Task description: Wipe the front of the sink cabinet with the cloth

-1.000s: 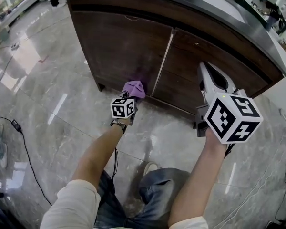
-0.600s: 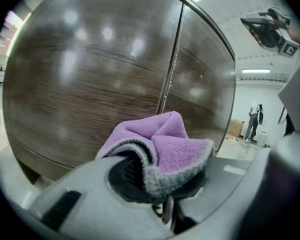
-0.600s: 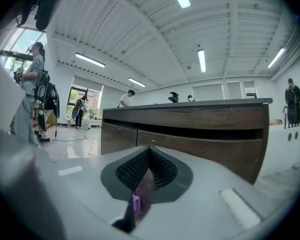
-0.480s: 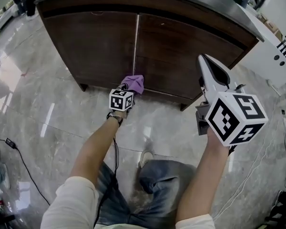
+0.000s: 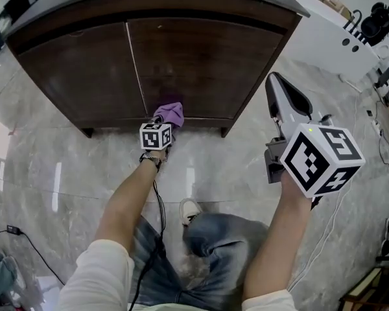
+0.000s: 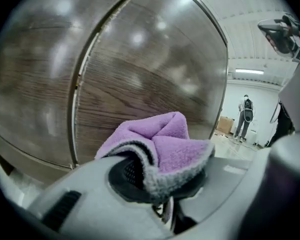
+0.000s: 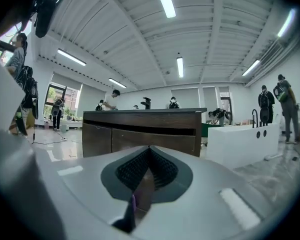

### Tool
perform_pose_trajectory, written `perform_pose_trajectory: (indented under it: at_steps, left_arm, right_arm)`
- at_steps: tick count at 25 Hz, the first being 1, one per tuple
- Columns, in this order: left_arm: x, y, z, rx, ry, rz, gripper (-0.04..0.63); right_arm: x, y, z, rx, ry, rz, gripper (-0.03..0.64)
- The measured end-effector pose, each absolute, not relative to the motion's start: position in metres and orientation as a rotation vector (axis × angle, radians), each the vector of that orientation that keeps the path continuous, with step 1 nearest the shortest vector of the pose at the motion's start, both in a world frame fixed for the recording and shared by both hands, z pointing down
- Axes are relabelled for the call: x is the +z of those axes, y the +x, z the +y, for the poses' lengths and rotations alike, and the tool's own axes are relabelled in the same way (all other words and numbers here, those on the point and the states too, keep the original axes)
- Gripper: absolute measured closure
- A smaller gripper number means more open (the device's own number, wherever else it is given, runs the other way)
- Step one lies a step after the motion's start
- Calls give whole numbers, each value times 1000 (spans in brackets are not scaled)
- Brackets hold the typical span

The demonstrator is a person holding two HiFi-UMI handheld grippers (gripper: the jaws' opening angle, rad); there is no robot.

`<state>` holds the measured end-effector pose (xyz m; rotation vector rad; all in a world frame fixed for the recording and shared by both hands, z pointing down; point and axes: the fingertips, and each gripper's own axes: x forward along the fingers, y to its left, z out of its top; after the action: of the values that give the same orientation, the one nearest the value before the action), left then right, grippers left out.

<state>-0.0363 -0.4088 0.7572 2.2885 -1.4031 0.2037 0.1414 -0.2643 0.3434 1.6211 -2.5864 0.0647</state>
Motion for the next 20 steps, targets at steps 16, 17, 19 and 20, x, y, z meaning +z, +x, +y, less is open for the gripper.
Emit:
perform_pose_trajectory:
  at_steps: [16, 17, 19, 20]
  left_arm:
    - [757, 95, -417, 444, 2451, -1214, 549]
    - [756, 102, -417, 438, 2457, -1197, 549]
    - [757, 117, -416, 432, 2476, -1160, 549]
    - [757, 125, -416, 438, 2487, -1141, 549]
  right_arm:
    - [354, 179, -264, 60, 1707, -2464, 609]
    - [356, 180, -264, 60, 1707, -2457, 609]
    - [359, 181, -265, 60, 1708, -2440, 609]
    - [360, 182, -265, 60, 1711, -2431, 609]
